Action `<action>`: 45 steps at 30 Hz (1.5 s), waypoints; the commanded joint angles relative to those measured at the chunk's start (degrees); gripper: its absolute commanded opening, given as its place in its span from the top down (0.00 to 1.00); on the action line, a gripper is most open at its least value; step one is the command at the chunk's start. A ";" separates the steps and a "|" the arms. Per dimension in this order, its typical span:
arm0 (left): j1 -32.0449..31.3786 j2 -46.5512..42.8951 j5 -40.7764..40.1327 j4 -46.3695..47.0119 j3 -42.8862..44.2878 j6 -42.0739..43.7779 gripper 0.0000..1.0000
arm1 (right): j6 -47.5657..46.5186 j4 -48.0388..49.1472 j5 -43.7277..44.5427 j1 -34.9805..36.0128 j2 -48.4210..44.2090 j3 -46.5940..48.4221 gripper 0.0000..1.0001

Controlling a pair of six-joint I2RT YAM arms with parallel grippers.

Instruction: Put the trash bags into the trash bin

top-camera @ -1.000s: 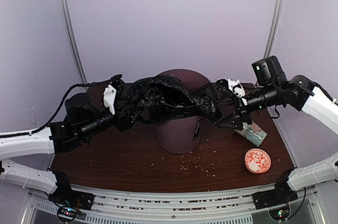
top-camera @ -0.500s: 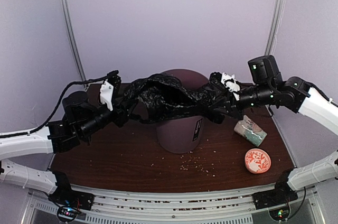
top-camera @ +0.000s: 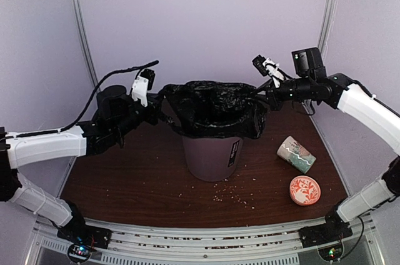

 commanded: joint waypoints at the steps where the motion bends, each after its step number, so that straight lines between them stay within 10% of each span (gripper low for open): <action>1: 2.33 5.05 2.68 0.90 7.76 -3.03 1.00 | 4.77 4.22 0.16 -2.63 3.90 4.74 1.00; 22: 7.56 27.47 18.90 -1.55 19.02 -13.39 1.00 | 10.20 3.64 -3.72 -4.25 22.54 11.78 1.00; 42: 10.53 22.51 29.23 -0.38 4.51 -23.26 1.00 | 11.53 -4.28 -17.63 -10.40 29.47 12.47 0.99; 45: 10.55 18.47 26.80 -4.10 3.46 -22.67 0.87 | 11.95 -5.91 -18.01 -12.45 27.89 11.70 0.95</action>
